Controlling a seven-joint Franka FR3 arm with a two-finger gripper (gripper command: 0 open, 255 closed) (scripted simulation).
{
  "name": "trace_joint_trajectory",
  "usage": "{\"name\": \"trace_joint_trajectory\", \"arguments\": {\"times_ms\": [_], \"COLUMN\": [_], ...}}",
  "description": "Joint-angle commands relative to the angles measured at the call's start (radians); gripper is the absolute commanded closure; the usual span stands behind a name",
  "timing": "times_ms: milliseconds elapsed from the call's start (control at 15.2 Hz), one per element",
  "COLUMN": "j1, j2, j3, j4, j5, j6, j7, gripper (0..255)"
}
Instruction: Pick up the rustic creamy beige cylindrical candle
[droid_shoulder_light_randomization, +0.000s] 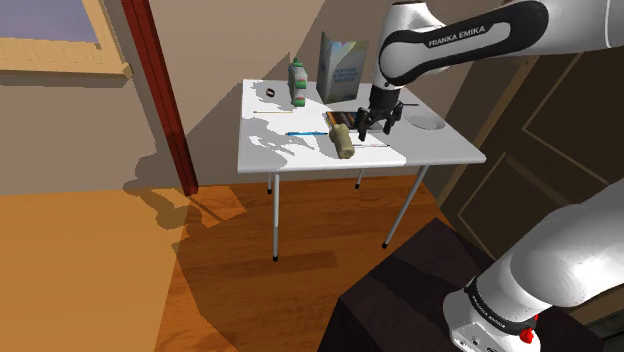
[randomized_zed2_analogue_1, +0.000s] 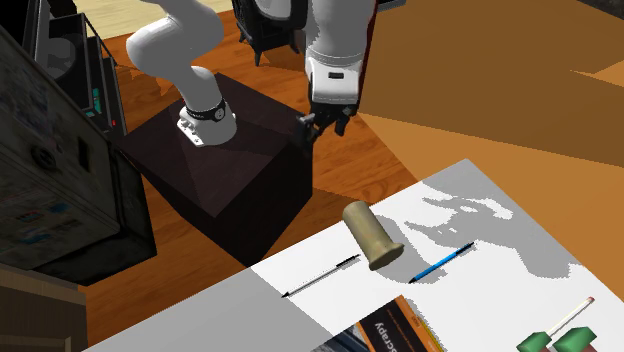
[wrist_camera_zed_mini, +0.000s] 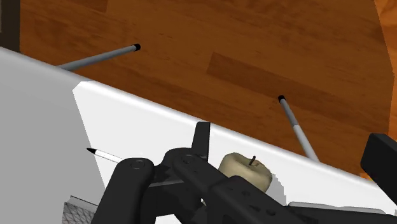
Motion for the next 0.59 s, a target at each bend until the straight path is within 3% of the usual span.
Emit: {"name": "trace_joint_trajectory", "arguments": {"times_ms": [0,528], "j1": [-0.006,-0.026], "j2": [0.074,0.365], "j3": [-0.003,-0.023], "j4": [0.051,0.264], "j5": [-0.004,-0.011], "j6": [0.032,0.143], "j7": [0.011,0.04], "gripper": [0,0]}}
